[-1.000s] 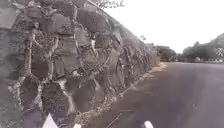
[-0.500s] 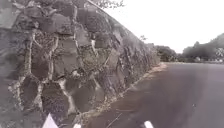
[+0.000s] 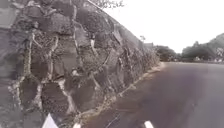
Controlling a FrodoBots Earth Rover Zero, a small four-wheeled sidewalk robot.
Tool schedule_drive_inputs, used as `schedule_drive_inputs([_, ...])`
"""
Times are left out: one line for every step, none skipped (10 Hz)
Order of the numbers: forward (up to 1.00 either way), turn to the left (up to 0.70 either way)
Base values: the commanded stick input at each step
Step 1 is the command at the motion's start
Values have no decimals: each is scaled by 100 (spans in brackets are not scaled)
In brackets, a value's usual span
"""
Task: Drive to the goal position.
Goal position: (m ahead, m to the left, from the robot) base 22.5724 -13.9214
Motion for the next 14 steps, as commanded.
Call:
schedule_drive_inputs([0, -66])
schedule_drive_inputs([0, -66])
schedule_drive_inputs([0, -66])
schedule_drive_inputs([0, -66])
schedule_drive_inputs([0, -66])
schedule_drive_inputs([0, -66])
schedule_drive_inputs([0, -66])
schedule_drive_inputs([0, -66])
schedule_drive_inputs([0, -66])
schedule_drive_inputs([0, -66])
schedule_drive_inputs([0, -66])
schedule_drive_inputs([0, -66])
schedule_drive_inputs([0, -66])
schedule_drive_inputs([0, -66])
